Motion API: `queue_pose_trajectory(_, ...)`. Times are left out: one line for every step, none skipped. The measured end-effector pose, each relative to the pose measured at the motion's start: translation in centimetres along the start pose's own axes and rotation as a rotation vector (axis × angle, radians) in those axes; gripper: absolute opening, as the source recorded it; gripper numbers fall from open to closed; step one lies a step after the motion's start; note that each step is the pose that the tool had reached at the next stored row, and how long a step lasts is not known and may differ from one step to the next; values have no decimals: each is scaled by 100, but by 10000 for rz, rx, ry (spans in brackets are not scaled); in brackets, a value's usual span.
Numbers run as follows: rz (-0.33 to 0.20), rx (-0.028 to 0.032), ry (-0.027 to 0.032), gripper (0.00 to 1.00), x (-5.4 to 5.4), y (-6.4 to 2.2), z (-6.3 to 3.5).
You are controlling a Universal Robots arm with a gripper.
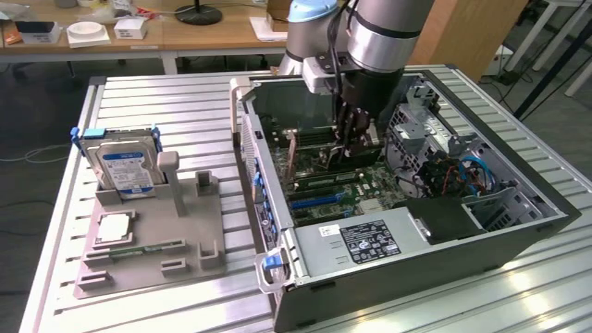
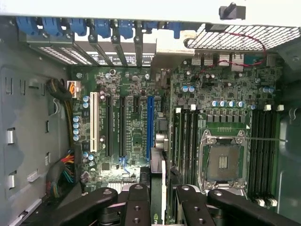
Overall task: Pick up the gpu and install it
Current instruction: 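Insert the gpu into the slot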
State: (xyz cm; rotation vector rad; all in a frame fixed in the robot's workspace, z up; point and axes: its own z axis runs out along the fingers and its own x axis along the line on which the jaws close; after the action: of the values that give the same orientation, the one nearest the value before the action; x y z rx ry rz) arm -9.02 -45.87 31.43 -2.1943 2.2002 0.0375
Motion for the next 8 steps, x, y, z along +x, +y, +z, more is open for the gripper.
queue_pose_trajectory(-1,18,0,26,13,0,13)
queue_pose_trajectory(2,34,-1,26,27,1,27)
queue_pose_trajectory(2,46,-1,26,42,3,40)
queue_pose_trajectory(4,58,0,26,56,8,52)
queue_pose_trajectory(7,67,0,26,68,17,65)
queue_pose_trajectory(6,73,-1,26,77,27,79)
queue_pose_trajectory(5,75,1,26,86,41,95)
queue_pose_trajectory(5,77,2,26,94,59,112)
